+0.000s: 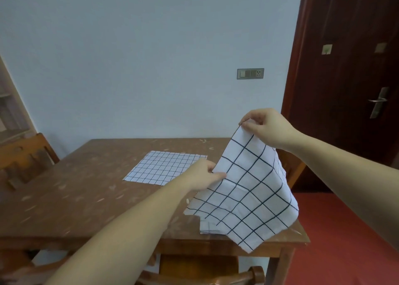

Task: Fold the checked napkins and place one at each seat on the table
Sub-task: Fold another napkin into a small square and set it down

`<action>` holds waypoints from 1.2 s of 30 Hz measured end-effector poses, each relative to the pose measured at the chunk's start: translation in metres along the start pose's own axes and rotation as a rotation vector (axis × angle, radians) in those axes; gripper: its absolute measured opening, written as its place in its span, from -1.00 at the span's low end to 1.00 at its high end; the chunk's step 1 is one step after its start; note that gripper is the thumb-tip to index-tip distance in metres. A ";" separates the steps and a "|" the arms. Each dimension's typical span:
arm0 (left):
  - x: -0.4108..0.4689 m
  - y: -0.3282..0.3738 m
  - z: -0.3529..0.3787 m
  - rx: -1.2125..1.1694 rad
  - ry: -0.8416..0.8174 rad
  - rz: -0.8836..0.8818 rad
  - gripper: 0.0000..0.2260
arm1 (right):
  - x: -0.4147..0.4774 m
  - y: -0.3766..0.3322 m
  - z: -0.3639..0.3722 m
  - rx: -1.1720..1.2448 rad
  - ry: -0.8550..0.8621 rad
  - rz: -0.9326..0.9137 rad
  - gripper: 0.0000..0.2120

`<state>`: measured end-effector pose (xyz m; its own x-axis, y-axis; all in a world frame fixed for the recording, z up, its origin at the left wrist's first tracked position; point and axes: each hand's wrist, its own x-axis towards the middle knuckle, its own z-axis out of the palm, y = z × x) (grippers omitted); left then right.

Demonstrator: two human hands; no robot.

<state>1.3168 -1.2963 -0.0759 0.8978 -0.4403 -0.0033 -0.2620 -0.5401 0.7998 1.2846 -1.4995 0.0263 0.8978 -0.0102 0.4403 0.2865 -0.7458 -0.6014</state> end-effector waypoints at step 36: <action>-0.011 0.017 -0.048 -0.044 0.186 0.029 -0.94 | -0.046 0.053 0.091 -0.166 -0.257 -0.043 -0.84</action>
<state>1.3193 -1.2661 -0.0335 0.9410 -0.3133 0.1279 -0.2768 -0.4950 0.8236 1.2887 -1.4783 -0.0865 0.9473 0.1762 0.2674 0.2862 -0.8407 -0.4597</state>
